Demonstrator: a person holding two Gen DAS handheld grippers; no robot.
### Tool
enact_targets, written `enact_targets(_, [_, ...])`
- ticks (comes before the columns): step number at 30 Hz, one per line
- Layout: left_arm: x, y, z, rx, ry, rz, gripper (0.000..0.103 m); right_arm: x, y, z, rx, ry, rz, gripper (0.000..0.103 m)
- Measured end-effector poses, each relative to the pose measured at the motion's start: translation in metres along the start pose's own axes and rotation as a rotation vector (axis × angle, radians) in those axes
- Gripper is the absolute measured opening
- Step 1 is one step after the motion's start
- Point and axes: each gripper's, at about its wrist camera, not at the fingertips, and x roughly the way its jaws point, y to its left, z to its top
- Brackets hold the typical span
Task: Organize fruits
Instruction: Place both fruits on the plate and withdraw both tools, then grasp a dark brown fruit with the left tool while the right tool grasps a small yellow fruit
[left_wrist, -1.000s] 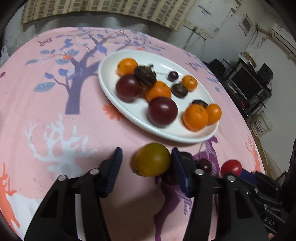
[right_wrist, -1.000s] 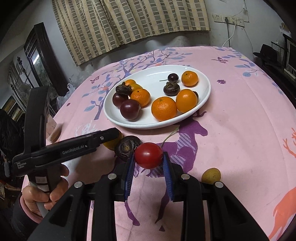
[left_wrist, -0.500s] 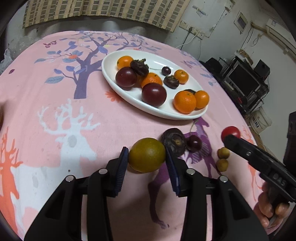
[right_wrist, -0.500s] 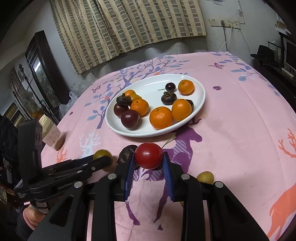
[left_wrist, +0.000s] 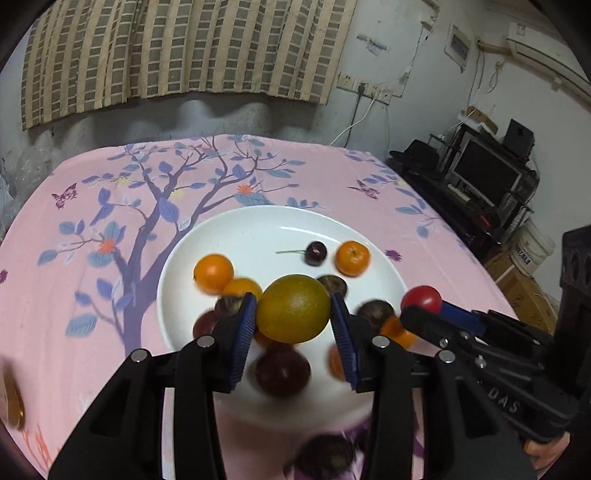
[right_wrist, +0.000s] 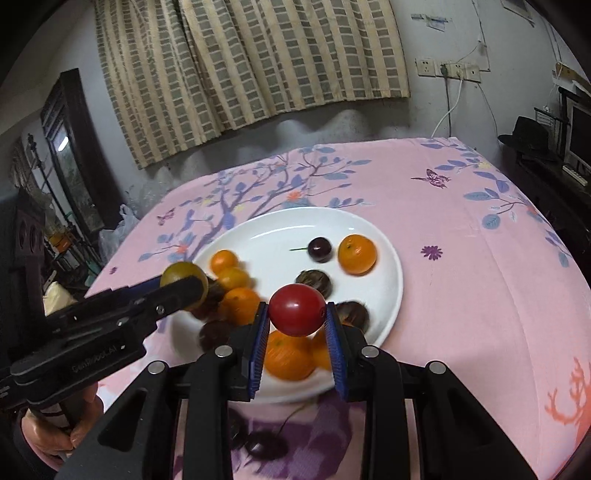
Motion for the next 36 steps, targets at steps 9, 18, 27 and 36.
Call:
enact_targets(9, [0.007, -0.004, 0.012, 0.015, -0.062, 0.098, 0.087, 0.005, -0.009, 0.013, -0.018, 0.013, 0.035, 0.047])
enact_targets(18, [-0.065, -0.002, -0.049, 0.096, -0.066, 0.191, 0.097, -0.04, -0.027, -0.034, -0.068, 0.029, -0.038, 0.055])
enact_targets(27, [-0.077, 0.018, -0.118, -0.023, 0.005, 0.159, 0.098, -0.057, -0.036, -0.099, -0.005, 0.106, -0.028, 0.054])
enact_targets(36, [-0.078, 0.015, -0.126, -0.048, 0.012, 0.133, 0.098, -0.054, -0.042, -0.107, 0.017, 0.154, -0.036, 0.047])
